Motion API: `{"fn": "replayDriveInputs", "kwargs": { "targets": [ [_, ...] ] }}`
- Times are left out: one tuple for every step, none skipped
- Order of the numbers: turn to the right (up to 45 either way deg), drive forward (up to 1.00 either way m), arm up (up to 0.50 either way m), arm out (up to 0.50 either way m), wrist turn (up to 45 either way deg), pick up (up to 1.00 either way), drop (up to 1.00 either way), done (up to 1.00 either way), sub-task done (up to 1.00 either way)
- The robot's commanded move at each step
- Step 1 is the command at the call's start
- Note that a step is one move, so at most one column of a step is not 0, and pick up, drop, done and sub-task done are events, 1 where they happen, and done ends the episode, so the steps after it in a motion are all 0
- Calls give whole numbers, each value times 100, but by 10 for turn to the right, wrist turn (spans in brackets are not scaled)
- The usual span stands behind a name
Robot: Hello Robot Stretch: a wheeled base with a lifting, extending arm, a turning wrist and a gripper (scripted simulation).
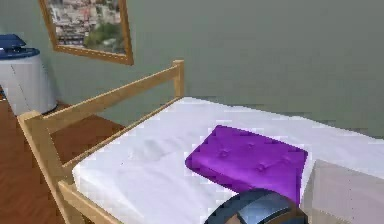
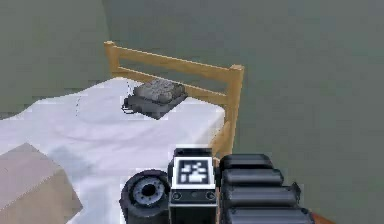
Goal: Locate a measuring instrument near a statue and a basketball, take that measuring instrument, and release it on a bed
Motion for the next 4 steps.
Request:
{"fn": "replayDriveInputs", "kwargs": {
  "targets": [
    [-450, 0, 0, 0, 0, 0, 0, 0, 0],
    [-30, 0, 0, 0, 0, 0, 0, 0, 0],
    [0, 0, 0, 48, 0, 0, 0, 0, 0],
    [0, 0, 0, 0, 450, 0, 0, 0, 0]
  ]
}}
